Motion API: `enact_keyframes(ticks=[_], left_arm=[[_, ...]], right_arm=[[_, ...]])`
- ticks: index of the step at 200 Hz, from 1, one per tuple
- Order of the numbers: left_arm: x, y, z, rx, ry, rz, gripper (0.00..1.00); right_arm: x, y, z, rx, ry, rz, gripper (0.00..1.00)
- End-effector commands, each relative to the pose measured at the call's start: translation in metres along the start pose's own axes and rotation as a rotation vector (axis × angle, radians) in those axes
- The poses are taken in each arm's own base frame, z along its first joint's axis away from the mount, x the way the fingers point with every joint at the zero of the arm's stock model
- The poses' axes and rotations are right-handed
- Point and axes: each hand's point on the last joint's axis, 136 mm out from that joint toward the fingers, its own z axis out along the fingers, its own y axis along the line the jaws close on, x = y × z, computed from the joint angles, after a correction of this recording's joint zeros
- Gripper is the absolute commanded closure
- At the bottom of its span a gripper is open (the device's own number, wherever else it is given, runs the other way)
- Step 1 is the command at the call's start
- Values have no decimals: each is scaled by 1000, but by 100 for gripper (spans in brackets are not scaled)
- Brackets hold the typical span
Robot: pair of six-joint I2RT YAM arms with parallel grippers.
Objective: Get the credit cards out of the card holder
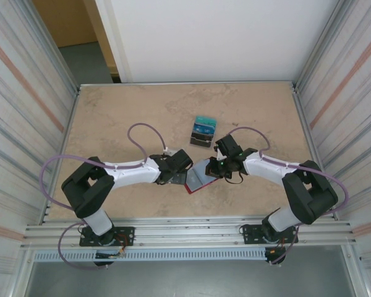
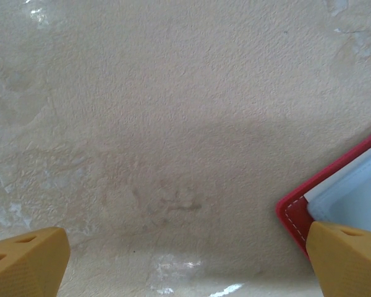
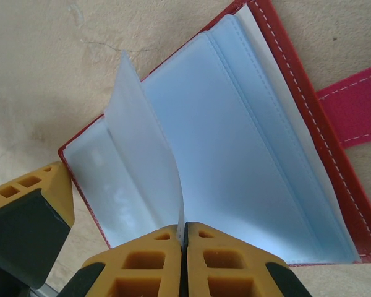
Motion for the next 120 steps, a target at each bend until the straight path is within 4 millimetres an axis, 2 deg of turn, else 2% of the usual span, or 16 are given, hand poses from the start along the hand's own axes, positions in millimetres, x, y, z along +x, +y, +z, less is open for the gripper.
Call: enact_keyframes(ticks=[1, 30, 57, 81, 105, 120], left_arm=[[-4, -4, -5, 20, -19, -6, 1], [1, -4, 0, 13, -2, 3, 1], [12, 0, 11, -15, 37, 9, 1], [17, 6, 17, -37, 53, 3, 1], [18, 12, 21, -53, 62, -1, 1], [15, 15, 21, -58, 55, -4, 1]], right_arm=[[-5, 4, -1, 8, -15, 9, 91], [-6, 3, -3, 16, -20, 10, 88], [-9, -2, -8, 46, -32, 1, 76], [-14, -24, -21, 177, -70, -27, 71], [-22, -51, -43, 360, -127, -63, 69], [-27, -52, -55, 389, -169, -93, 69]])
